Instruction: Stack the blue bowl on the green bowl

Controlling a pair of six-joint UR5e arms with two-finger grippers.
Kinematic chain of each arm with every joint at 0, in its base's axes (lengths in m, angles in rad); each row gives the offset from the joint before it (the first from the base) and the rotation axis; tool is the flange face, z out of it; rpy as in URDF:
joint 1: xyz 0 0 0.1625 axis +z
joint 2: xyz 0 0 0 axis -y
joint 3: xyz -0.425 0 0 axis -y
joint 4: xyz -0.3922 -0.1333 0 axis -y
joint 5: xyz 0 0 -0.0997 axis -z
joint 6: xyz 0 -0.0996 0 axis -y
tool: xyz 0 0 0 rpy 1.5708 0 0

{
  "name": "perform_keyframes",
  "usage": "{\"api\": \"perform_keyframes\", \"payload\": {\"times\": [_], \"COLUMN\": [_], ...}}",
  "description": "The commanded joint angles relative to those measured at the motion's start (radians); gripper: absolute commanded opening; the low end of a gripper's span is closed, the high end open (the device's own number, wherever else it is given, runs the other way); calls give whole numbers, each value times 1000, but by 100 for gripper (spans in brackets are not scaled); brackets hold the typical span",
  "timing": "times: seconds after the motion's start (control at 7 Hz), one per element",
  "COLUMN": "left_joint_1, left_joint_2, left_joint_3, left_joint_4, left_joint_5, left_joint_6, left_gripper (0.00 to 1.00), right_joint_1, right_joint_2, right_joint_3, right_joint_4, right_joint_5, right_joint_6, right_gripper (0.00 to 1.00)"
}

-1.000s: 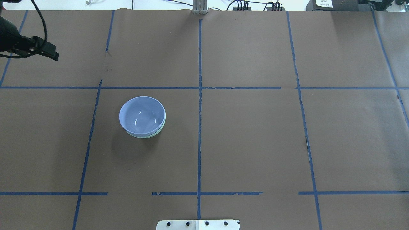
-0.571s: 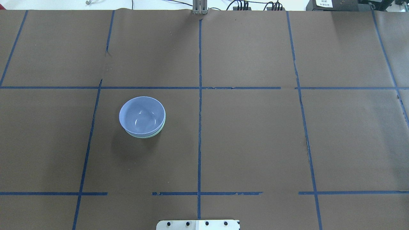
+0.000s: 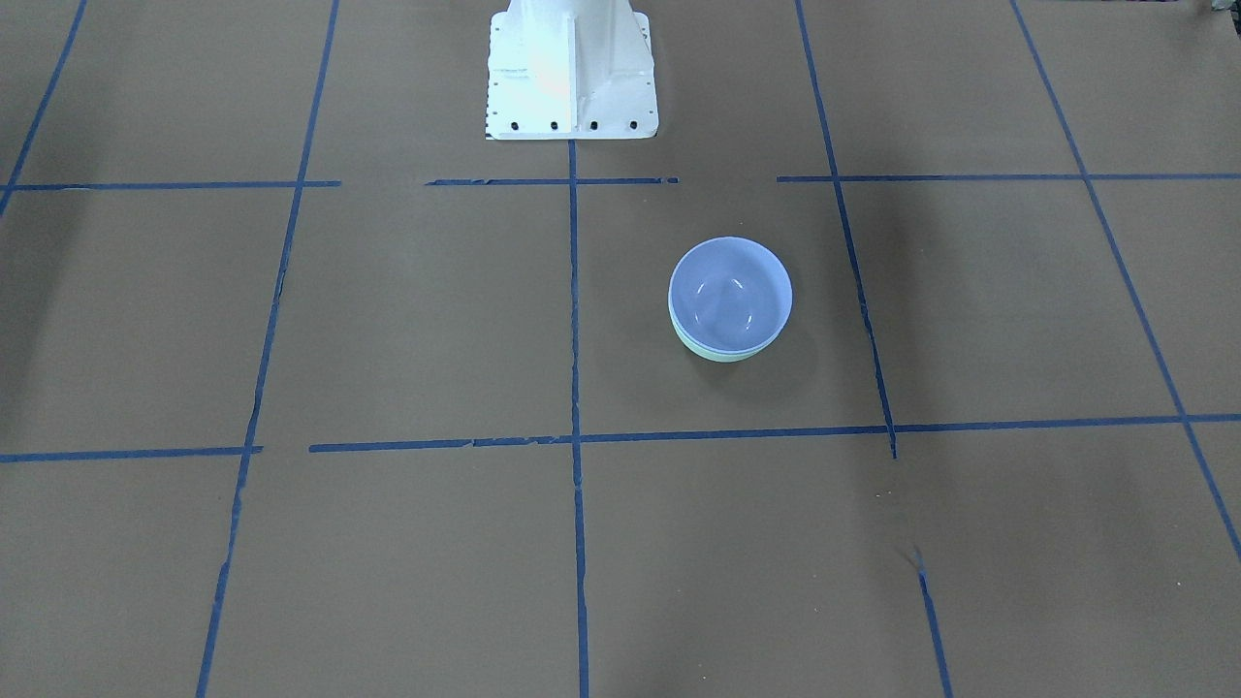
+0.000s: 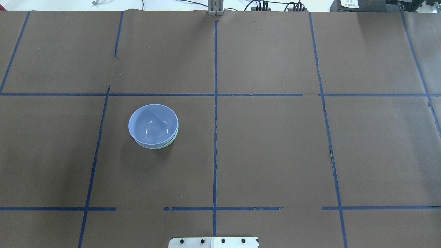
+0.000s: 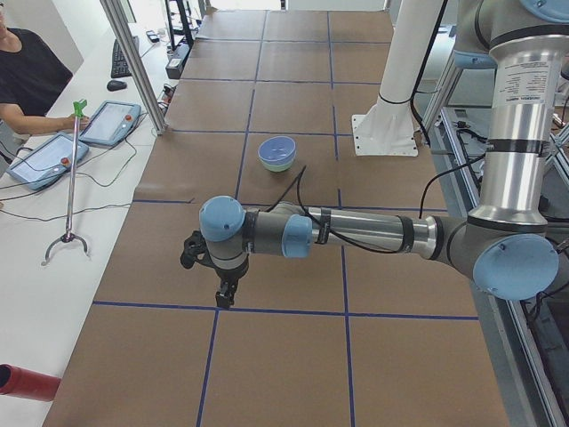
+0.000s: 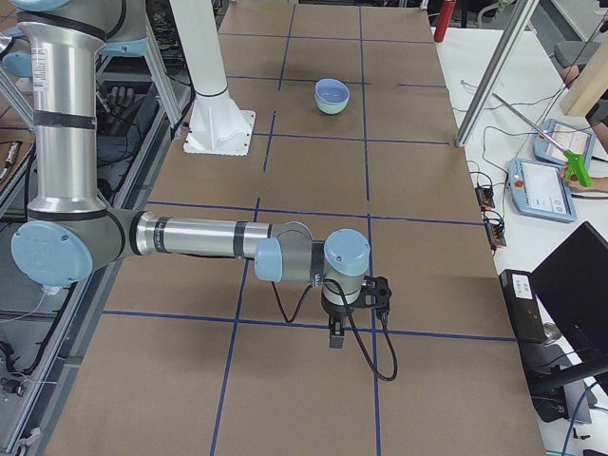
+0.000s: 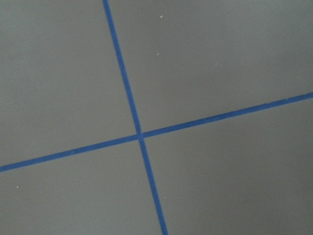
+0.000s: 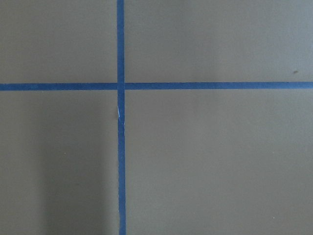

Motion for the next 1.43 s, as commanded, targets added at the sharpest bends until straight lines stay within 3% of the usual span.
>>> {"api": "perform_keyframes", "payload": {"times": [0.0,0.43,1.29], "left_joint_1": [-13,-12,-12], "left_joint_2": [20,42,37], "left_joint_3": [30,28,25], "left_joint_4": [-21,-22,-22], "left_joint_5": [5,37,28], "left_joint_6": [-11,-132,-138], "left_gripper": [100,100,100], "right_joint_1": [0,0,0], "right_joint_2": [0,0,0], "right_joint_3": [0,0,0], "right_joint_4": [0,0,0], "right_joint_5": [0,0,0], "right_joint_6": [0,0,2], "right_gripper": [100,100,100]}}
